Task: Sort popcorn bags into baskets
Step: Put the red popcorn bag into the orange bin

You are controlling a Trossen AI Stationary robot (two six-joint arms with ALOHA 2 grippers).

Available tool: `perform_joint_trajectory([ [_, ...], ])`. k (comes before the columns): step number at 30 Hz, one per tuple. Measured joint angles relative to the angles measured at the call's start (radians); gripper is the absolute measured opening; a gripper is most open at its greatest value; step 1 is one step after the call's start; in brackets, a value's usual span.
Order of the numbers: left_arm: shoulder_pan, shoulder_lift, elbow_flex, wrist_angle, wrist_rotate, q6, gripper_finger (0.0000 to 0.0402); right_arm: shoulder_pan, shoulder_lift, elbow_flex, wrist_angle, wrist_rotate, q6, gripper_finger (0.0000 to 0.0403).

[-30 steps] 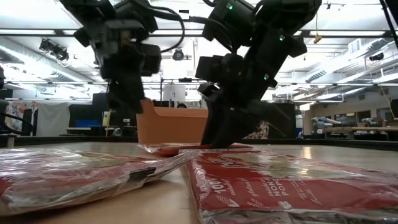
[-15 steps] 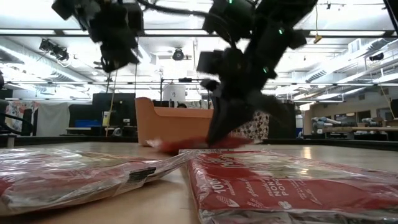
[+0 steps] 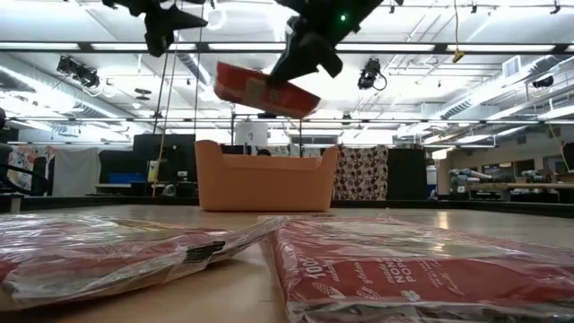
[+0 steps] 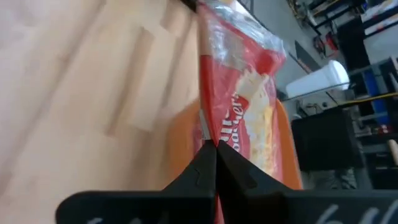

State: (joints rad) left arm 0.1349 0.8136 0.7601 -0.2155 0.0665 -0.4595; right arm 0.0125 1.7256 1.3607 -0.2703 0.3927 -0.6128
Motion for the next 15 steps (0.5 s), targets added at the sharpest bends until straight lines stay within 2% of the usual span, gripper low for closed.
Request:
perform_joint_trajectory([
  [8, -0.004, -0.026, 0.000, -0.003, 0.001, -0.084, 0.0156, -0.156, 0.078, 0.012, 0.155, -0.031, -0.165, 0.0024],
  [12, -0.004, -0.031, -0.001, -0.011, 0.001, -0.125, 0.0156, -0.226, 0.139, 0.014, 0.160, -0.085, -0.172, 0.0037],
  [15, -0.004, -0.031, -0.001, -0.017, 0.000, -0.137, 0.0156, -0.259, 0.175, 0.012, 0.135, -0.061, -0.138, 0.0060],
])
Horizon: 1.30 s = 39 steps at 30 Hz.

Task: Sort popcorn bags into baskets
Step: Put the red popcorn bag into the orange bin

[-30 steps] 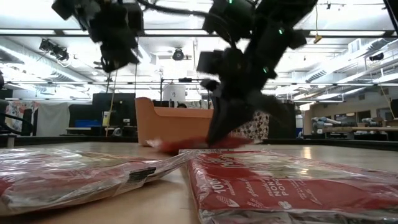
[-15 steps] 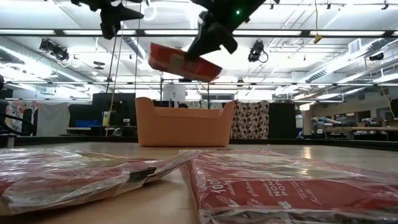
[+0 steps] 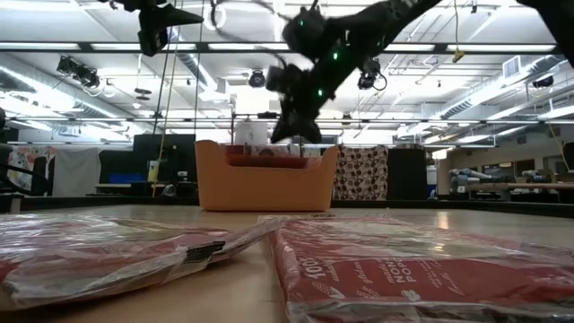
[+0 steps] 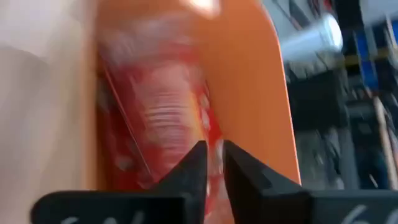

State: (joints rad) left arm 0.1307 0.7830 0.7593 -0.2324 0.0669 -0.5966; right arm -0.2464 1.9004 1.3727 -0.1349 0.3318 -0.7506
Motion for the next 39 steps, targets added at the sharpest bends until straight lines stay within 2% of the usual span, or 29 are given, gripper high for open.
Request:
perform_joint_trajectory([
  [6, 0.000, 0.000, 0.000, -0.060, 0.001, -0.003, 0.0156, 0.005, -0.003, 0.001, 0.008, 0.096, 0.030, 0.0120],
  [12, -0.020, 0.002, 0.000, -0.241, 0.015, -0.024, 0.0156, 0.049, -0.075, 0.000, 0.002, 0.096, 0.158, 0.0148],
  [14, -0.035, 0.002, 0.000, -0.304, 0.016, -0.024, 0.0156, 0.072, -0.104, 0.000, -0.009, 0.044, 0.248, 0.0146],
  [16, -0.048, 0.002, 0.000, -0.353, 0.016, -0.024, 0.0156, 0.090, -0.133, 0.000, -0.022, -0.052, 0.361, 0.0140],
  [22, -0.100, 0.010, 0.000, -0.376, 0.016, 0.003, 0.0156, 0.130, -0.159, 0.001, -0.029, -0.450, 0.749, 0.0126],
  [26, -0.159, 0.047, 0.001, -0.362, 0.015, 0.079, 0.0156, 0.168, -0.157, 0.001, -0.050, -0.644, 0.921, 0.0127],
  [30, -0.230, 0.108, 0.001, -0.348, 0.016, 0.108, 0.0156, 0.220, -0.155, 0.000, -0.121, -0.716, 1.020, 0.0126],
  [39, -0.427, 0.245, 0.001, -0.264, 0.087, 0.003, 0.0156, 0.377, -0.155, 0.000, -0.408, -0.698, 1.100, 0.0124],
])
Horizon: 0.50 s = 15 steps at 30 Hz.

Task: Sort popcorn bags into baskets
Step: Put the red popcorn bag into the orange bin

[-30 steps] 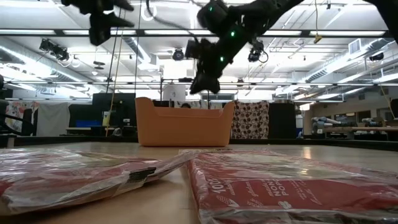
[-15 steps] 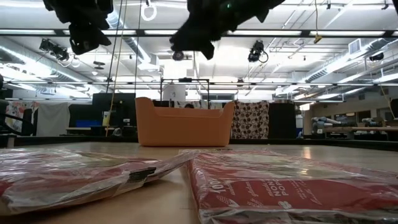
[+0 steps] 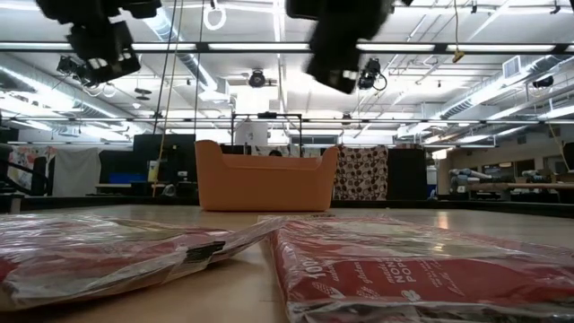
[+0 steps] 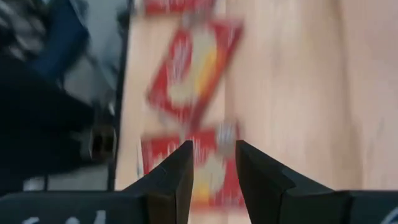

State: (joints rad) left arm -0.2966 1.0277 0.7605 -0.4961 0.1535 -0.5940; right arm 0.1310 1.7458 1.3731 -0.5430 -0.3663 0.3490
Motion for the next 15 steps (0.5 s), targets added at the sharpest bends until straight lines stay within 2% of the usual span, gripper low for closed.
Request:
perform_joint_trajectory([
  [4, -0.077, 0.064, 0.000, 0.006, -0.030, -0.063, 0.0156, 0.088, 0.000, 0.000, -0.165, 0.052, 0.007, 0.0124],
  [6, -0.108, 0.098, 0.000, 0.002, -0.069, -0.111, 0.0156, 0.133, 0.000, -0.009, -0.194, 0.059, 0.048, 0.0124],
  [10, -0.147, 0.178, 0.000, 0.052, -0.139, -0.228, 0.0156, 0.228, 0.001, -0.047, -0.184, 0.085, 0.198, 0.0124],
  [13, -0.164, 0.243, 0.000, 0.129, -0.157, -0.287, 0.0156, 0.290, 0.001, -0.101, -0.081, 0.169, 0.321, 0.0125],
  [15, -0.172, 0.287, -0.001, 0.197, -0.157, -0.321, 0.0156, 0.316, 0.003, -0.134, -0.011, 0.176, 0.429, 0.0127],
])
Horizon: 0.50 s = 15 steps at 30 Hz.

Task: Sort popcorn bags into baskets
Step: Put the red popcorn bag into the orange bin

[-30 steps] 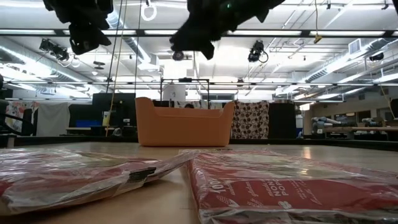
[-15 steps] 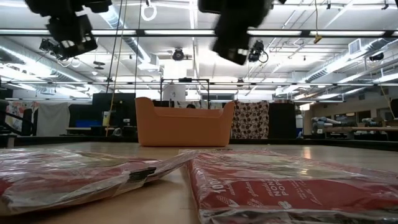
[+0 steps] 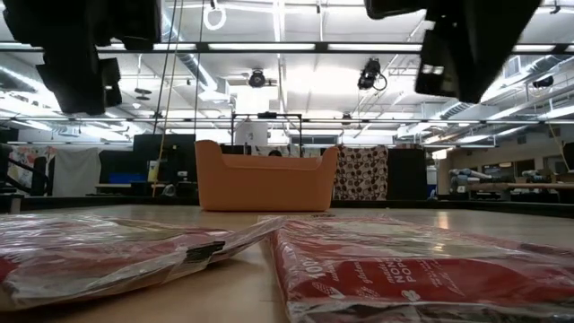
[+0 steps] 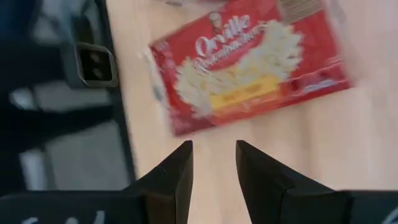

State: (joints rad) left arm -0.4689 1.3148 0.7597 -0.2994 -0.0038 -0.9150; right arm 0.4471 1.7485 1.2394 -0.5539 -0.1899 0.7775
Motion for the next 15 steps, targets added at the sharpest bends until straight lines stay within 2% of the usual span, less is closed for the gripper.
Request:
perform_joint_trajectory([
  [3, -0.005, 0.066, 0.000, 0.121, -0.001, -0.024, 0.0156, 0.026, 0.000, -0.054, 0.121, 0.022, 0.143, 0.0131],
  [8, -0.006, 0.159, 0.000, 0.284, -0.008, -0.026, 0.0156, 0.044, 0.000, -0.137, 0.213, 0.101, 0.321, 0.0143],
  [15, -0.007, 0.225, 0.000, 0.362, -0.024, -0.104, 0.0156, 0.030, -0.001, -0.290, 0.368, 0.109, 0.516, 0.0153],
])
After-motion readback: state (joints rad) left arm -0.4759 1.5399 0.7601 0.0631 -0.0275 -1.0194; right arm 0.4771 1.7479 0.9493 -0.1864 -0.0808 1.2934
